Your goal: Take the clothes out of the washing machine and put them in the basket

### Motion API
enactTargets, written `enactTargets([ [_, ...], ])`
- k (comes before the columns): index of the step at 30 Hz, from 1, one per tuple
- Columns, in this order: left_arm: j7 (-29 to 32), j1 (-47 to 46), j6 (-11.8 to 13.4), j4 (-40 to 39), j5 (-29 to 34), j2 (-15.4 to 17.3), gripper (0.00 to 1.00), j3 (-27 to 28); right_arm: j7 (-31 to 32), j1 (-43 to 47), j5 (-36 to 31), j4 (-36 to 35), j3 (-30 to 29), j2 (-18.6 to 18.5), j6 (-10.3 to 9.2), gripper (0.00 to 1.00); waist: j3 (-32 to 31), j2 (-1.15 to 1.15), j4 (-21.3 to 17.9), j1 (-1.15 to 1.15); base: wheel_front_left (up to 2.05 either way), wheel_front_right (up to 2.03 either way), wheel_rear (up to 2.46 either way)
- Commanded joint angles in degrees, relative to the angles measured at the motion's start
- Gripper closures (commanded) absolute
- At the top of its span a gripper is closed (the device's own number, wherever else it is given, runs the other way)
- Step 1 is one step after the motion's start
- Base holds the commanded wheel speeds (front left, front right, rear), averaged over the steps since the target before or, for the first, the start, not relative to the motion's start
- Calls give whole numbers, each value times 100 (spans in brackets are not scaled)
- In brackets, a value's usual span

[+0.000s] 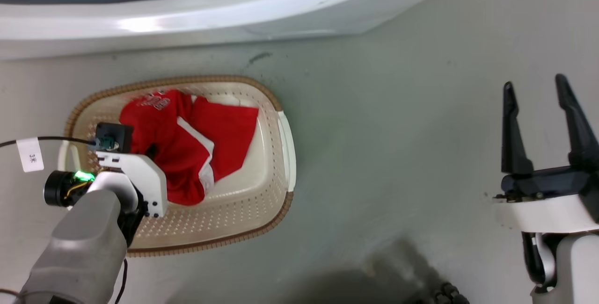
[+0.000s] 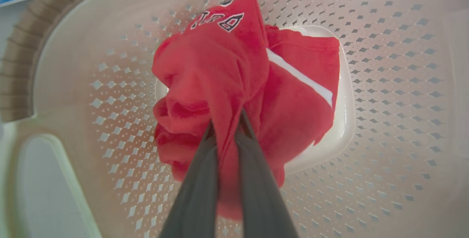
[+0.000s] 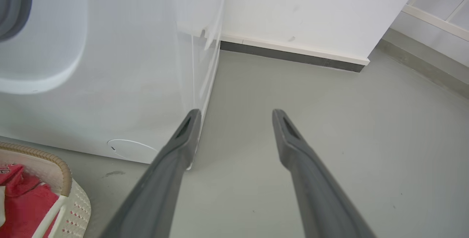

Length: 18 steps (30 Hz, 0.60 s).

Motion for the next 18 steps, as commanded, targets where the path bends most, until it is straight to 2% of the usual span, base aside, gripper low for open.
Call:
enactTargets([
  [1,-69,-191,-27,166,9,-69,100,-19,-11,-87,10,-91,-64,-1,-6,0,326,0,-22,-1,0,0,0],
  [11,-331,-209,-41,632,-176,-319,100,49,-11,-116,-17,-201,-62,-2,-6,0,627,0,-22,-1,0,0,0],
  [12,-317,-204,-53,648,-193,-318,57,48,-11,-124,-21,-187,-60,-2,-6,0,621,0,-21,-1,0,0,0],
  [13,-355,-209,-66,662,-218,-302,0,65,-11,-137,-28,-162,-57,-2,-6,0,608,0,-23,-1,0,0,0],
  [18,-464,-128,-81,706,-243,-281,0,59,-11,-195,10,-79,-27,-2,-6,0,417,0,-39,-1,0,0,0],
])
